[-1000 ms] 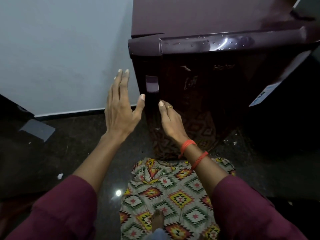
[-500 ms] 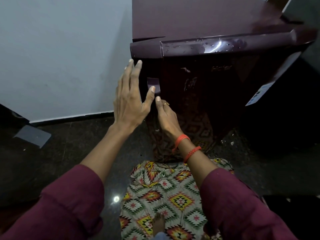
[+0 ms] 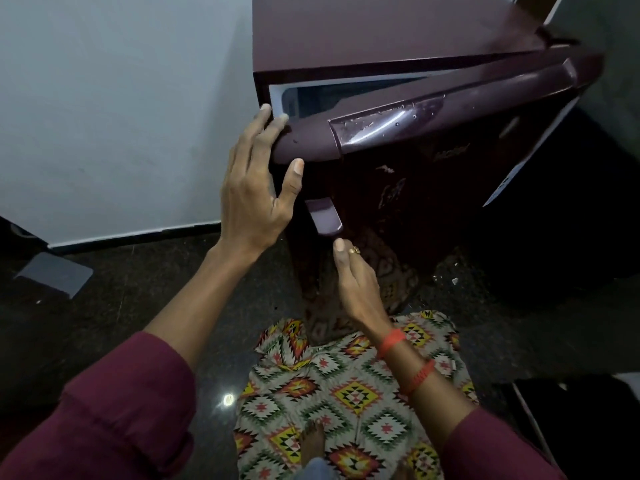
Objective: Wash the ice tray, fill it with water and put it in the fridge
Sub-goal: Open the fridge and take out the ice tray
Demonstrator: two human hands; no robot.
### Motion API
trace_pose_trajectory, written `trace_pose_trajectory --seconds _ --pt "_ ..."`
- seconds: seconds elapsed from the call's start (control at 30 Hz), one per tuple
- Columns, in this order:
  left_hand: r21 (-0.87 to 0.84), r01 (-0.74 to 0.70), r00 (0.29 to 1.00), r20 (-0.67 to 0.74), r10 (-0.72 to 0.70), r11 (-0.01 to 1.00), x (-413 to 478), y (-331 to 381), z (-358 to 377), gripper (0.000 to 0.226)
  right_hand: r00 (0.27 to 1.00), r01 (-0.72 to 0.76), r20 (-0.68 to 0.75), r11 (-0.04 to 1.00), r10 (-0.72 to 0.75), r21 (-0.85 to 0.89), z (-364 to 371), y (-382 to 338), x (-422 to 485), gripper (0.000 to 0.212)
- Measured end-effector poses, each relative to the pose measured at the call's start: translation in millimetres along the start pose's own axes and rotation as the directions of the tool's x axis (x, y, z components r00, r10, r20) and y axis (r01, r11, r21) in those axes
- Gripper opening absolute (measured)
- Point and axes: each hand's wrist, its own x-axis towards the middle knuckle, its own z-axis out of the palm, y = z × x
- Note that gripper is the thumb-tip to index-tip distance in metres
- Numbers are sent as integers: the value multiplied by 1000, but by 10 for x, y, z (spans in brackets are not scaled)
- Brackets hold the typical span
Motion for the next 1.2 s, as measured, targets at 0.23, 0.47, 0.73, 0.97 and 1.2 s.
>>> trace_pose_trajectory --seconds 0.23,0.47,0.73,0.97,1.2 --pt "-303 -104 994 0 109 947 -291 609 -150 45 997 48 -57 995 -43 87 -569 311 -760 41" --pt "-666 -104 961 125 248 738 -570 1254 15 71 984 3 -179 988 25 156 -1188 784 -1432 98" --pt "-726 -240 909 65 412 645 -755 2146 466 69 878 -87 -424 945 223 316 -2005 1110 -1947 48" --pt "-724 -420 812 -31 583 547 -704 2833 1005 41 708 -80 -637 931 304 355 -2710 1295 -2230 52" --pt "-664 -485 739 36 673 569 -529 3395 1561 46 667 -44 -665 909 335 413 -3275 1475 -2391 44"
